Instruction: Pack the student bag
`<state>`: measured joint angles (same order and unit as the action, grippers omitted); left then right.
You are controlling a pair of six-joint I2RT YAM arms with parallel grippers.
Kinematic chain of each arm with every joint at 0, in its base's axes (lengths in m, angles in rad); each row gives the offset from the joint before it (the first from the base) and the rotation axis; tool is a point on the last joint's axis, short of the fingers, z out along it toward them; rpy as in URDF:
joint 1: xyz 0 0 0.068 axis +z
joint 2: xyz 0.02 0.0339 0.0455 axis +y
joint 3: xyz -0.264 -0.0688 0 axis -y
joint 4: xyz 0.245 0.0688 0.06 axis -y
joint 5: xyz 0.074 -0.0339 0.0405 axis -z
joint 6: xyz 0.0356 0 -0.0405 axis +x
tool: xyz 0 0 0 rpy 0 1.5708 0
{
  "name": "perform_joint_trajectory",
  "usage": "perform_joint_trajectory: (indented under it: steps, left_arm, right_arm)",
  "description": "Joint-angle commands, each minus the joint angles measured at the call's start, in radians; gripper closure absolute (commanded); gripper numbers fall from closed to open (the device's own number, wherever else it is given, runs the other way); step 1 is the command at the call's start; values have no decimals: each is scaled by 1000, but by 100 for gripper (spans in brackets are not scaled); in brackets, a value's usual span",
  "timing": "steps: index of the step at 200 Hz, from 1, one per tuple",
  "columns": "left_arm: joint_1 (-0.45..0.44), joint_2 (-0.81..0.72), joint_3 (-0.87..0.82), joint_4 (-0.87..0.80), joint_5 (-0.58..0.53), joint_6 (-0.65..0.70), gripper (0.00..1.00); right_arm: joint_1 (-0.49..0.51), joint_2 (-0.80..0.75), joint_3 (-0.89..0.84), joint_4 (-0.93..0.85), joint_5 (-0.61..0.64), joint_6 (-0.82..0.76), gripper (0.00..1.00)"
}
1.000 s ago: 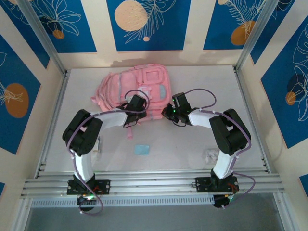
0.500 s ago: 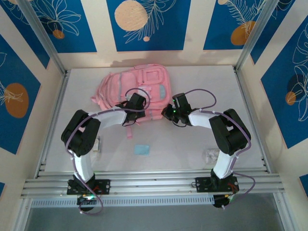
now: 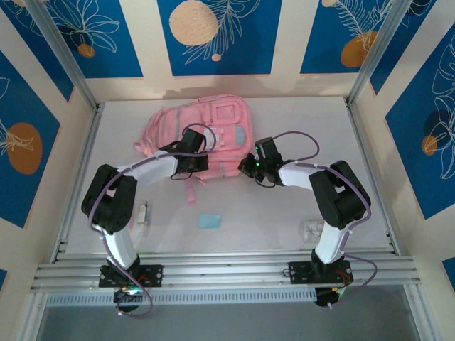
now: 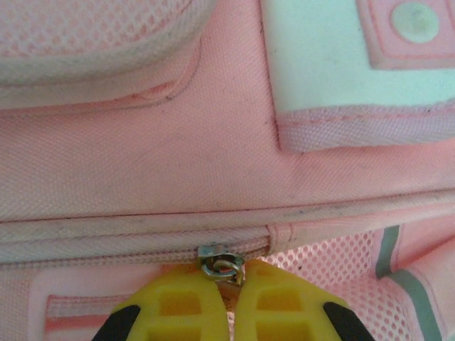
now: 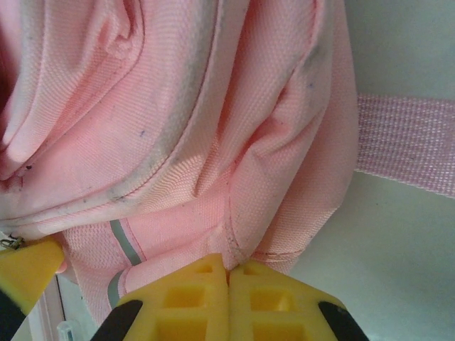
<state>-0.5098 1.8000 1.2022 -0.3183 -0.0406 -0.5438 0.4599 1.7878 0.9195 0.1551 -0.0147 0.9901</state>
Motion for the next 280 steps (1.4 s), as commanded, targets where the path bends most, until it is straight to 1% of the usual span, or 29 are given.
perform_joint_trajectory:
  steps: [1,19,40,71,95,111,119,138,152,172,197,229,253,280]
  left_arm:
    - [34,-27,58,-97,135,101,100]
    - [37,-18,129,-228,124,178,100]
    - [46,-23,172,-347,75,239,100]
    - [65,-57,160,-414,16,269,100]
    - [80,-62,142,-419,15,277,100]
    - [92,-58,135,-423,56,281,100]
    - [108,-57,126,-412,124,275,100]
    - [150,-52,91,-355,327,237,100]
    - [153,-36,81,-330,386,220,100]
    - [154,-24,62,-276,422,178,100]
    - [166,-54,29,-237,415,146,100]
    - [230,-75,-4,-229,515,128,100]
    - [242,-89,-18,-234,506,133,100]
    - [258,-94,-36,-222,466,126,100]
  right_arm:
    - [-16,-10,-6,-89,27,-36,100]
    - [-35,-20,-2,-118,53,-49,100]
    - [-62,-36,2,-138,82,-67,100]
    - [-98,-53,13,-159,101,-91,100]
    - [-111,-57,24,-164,105,-99,100]
    - [-119,-55,31,-172,110,-109,100]
    - [-123,-56,30,-176,112,-110,100]
    - [-129,-61,26,-173,115,-116,100]
    - [-127,-60,25,-167,113,-114,100]
    - [-125,-59,22,-156,105,-108,100]
    - [-125,-58,26,-171,113,-112,100]
    - [-136,-65,25,-180,133,-123,100]
    - [-144,-68,23,-184,147,-126,100]
    - [-150,-76,20,-187,153,-131,100]
